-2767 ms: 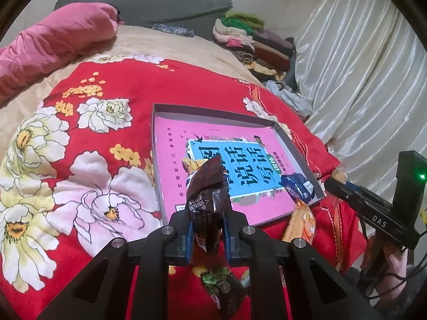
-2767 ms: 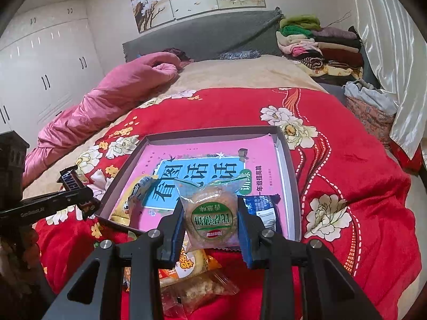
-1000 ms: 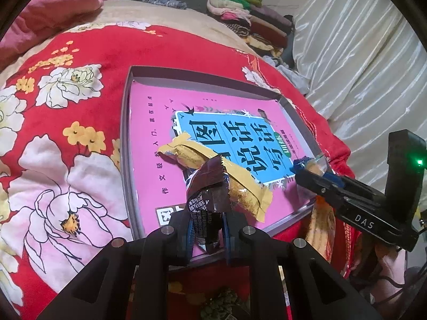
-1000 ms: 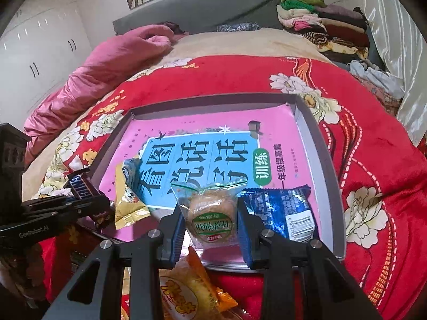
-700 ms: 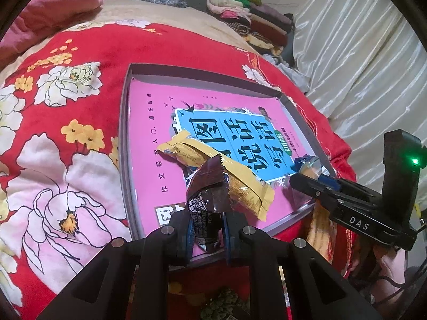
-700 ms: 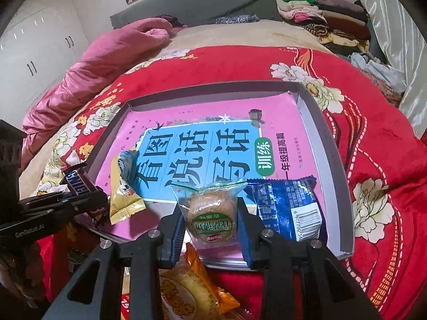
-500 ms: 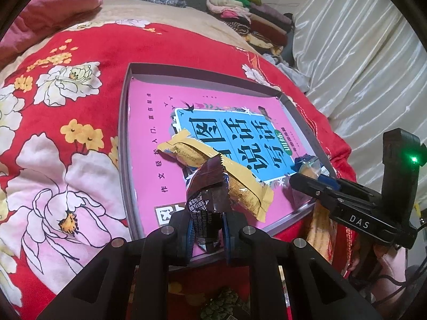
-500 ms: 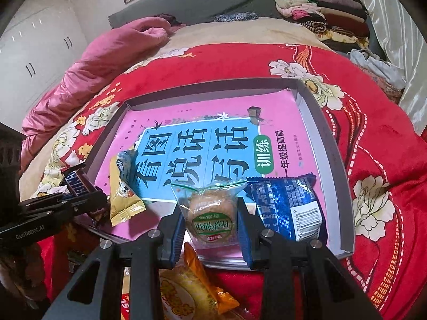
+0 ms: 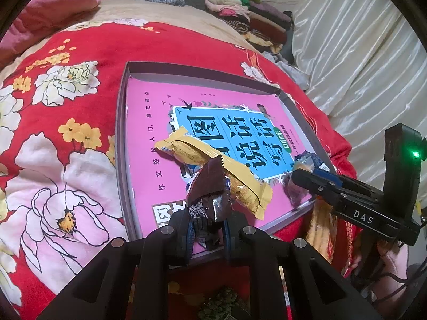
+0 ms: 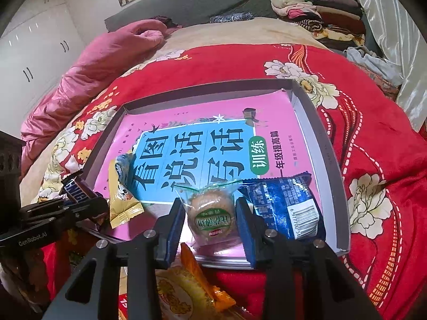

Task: Organize snacks
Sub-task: 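Lower the Snickers bar into the tray and open the left tool while the right tool releases the cake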

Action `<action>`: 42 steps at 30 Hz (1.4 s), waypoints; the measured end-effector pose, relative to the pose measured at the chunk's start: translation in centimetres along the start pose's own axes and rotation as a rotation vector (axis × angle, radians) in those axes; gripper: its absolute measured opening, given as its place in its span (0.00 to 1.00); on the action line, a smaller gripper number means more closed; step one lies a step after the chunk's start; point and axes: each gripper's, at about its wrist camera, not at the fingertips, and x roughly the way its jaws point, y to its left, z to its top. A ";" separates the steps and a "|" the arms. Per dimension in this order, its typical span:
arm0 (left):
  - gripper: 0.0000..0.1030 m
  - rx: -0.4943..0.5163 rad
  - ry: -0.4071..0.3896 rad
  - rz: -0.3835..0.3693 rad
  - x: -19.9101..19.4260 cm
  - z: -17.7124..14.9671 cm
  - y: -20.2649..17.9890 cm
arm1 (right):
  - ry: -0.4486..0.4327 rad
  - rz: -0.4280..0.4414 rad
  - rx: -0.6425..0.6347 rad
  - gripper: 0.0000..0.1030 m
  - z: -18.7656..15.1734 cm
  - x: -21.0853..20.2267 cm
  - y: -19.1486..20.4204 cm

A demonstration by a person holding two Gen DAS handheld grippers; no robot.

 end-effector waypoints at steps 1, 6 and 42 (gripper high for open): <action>0.17 0.001 0.000 0.001 0.0 0.0 0.0 | -0.001 0.001 0.001 0.39 0.0 -0.1 0.0; 0.18 -0.001 0.004 -0.004 0.0 0.0 0.0 | -0.006 -0.002 0.007 0.42 -0.1 -0.4 -0.2; 0.54 -0.027 -0.104 0.017 -3.9 1.5 1.7 | -0.089 0.006 0.053 0.43 -0.2 -4.5 -1.2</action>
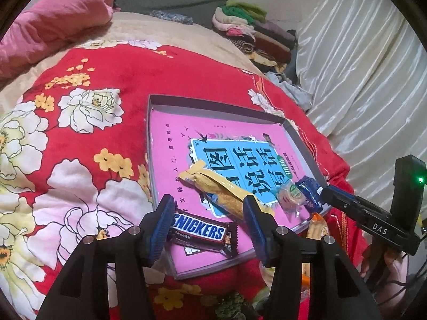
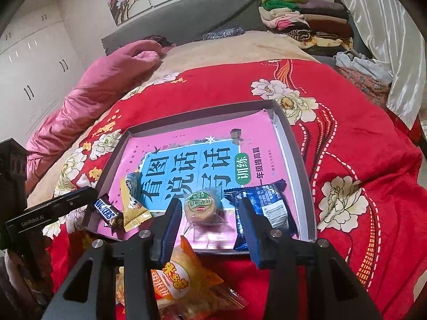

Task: Organize snacks
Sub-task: 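Lower the Snickers bar into the tray and open the left tool while the right tool releases the cake, then withdraw both open tools from the tray back toward the snack pile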

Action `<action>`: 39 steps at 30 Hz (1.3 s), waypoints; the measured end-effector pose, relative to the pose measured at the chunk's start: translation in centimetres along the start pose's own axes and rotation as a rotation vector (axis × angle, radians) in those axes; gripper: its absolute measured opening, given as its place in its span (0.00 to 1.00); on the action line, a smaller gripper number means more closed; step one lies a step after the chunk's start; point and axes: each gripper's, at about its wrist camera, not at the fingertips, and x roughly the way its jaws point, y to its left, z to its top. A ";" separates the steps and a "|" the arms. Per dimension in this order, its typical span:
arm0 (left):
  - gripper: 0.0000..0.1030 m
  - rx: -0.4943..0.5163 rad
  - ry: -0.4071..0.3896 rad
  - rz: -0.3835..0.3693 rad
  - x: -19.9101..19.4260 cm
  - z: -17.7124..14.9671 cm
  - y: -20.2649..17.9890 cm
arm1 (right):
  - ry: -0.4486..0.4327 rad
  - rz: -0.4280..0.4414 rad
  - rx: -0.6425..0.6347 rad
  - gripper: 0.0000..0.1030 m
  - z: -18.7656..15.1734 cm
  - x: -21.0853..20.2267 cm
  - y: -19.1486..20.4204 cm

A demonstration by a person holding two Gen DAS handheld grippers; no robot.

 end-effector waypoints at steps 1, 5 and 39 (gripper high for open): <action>0.54 -0.002 -0.003 -0.001 -0.1 0.1 0.1 | -0.002 -0.001 0.001 0.43 0.0 -0.1 0.0; 0.58 -0.016 -0.010 -0.015 -0.6 0.2 0.4 | -0.012 0.004 0.002 0.45 0.0 -0.7 0.0; 0.75 0.101 -0.056 0.020 -4.3 -1.9 -3.1 | -0.072 0.062 -0.015 0.59 -0.4 -4.3 1.1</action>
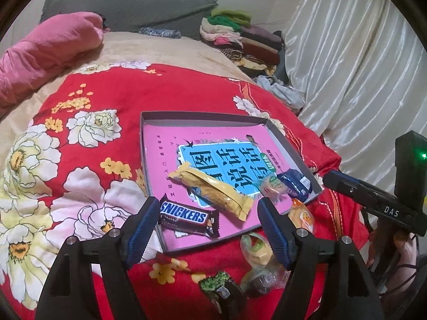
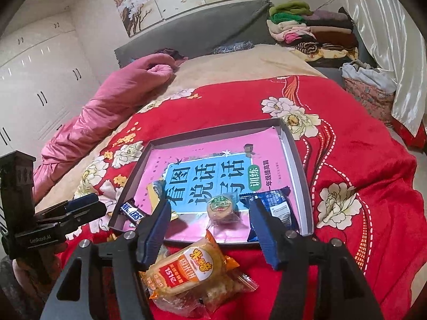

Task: Organize snacks
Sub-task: 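Withdraw both open tools from the tray back toward the snack pile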

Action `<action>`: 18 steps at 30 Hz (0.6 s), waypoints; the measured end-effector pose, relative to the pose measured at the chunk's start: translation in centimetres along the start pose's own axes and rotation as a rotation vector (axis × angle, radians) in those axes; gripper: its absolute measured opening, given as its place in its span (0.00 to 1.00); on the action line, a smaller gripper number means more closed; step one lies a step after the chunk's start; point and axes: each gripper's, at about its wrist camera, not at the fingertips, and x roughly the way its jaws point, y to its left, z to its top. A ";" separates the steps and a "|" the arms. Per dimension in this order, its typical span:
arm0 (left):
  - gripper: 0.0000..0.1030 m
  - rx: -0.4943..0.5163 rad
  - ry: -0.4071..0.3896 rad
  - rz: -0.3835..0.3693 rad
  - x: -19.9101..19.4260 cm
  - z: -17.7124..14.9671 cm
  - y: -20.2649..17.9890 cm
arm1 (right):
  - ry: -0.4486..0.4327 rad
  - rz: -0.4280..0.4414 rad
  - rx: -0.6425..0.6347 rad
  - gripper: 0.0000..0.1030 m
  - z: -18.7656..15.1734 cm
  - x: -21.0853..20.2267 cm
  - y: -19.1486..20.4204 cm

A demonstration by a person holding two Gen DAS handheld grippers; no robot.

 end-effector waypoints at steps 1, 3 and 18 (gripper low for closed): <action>0.75 0.000 0.000 -0.003 -0.1 -0.1 -0.1 | 0.002 0.002 -0.001 0.60 -0.1 -0.1 0.1; 0.75 0.005 -0.002 -0.002 -0.4 -0.3 -0.3 | 0.004 0.004 -0.005 0.60 -0.2 -0.2 0.2; 0.75 0.018 -0.017 0.012 -2.2 -1.5 -1.5 | 0.021 0.011 -0.018 0.62 -0.9 -1.5 0.7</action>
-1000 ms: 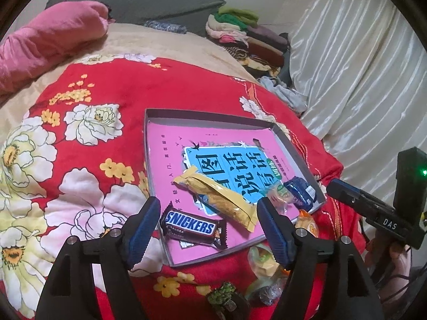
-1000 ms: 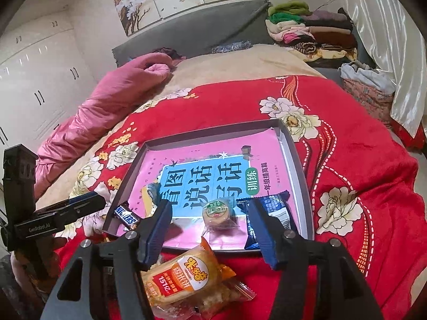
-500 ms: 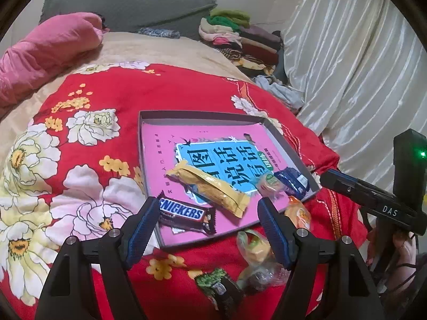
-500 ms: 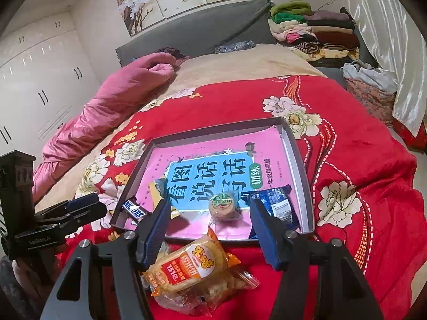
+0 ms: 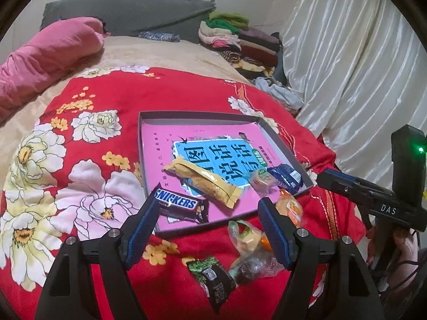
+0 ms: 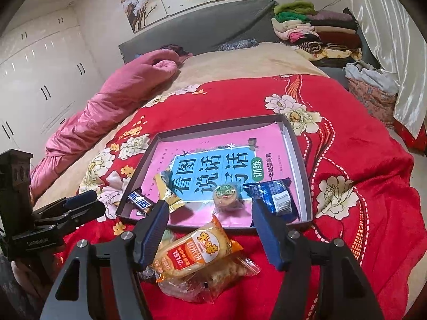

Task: Organize snacks
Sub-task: 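Withdraw both open tools from the tray back toward the snack pile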

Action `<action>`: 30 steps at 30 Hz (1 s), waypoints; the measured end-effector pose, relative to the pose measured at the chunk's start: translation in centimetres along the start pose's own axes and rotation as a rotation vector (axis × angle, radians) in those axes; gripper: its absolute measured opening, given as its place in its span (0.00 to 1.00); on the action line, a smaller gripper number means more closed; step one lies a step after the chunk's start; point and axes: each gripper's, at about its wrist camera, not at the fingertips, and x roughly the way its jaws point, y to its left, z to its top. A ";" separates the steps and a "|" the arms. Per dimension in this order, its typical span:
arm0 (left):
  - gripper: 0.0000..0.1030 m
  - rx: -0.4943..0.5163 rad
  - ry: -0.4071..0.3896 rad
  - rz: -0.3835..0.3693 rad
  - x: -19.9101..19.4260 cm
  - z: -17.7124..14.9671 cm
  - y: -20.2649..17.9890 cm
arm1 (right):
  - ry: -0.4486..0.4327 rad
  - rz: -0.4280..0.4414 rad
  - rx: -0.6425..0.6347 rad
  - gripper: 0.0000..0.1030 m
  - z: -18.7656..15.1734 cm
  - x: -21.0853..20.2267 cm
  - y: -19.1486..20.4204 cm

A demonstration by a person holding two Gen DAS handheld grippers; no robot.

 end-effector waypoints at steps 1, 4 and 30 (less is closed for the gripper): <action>0.75 0.005 0.001 0.004 -0.2 -0.2 -0.2 | 0.000 0.001 0.001 0.62 0.0 0.0 0.0; 0.75 0.016 0.007 0.001 -0.4 -0.5 -0.6 | 0.000 0.003 0.005 0.62 0.0 -0.3 0.1; 0.75 0.035 0.102 0.035 -0.3 -3.5 -1.7 | 0.015 0.011 0.010 0.63 -1.3 -1.2 0.0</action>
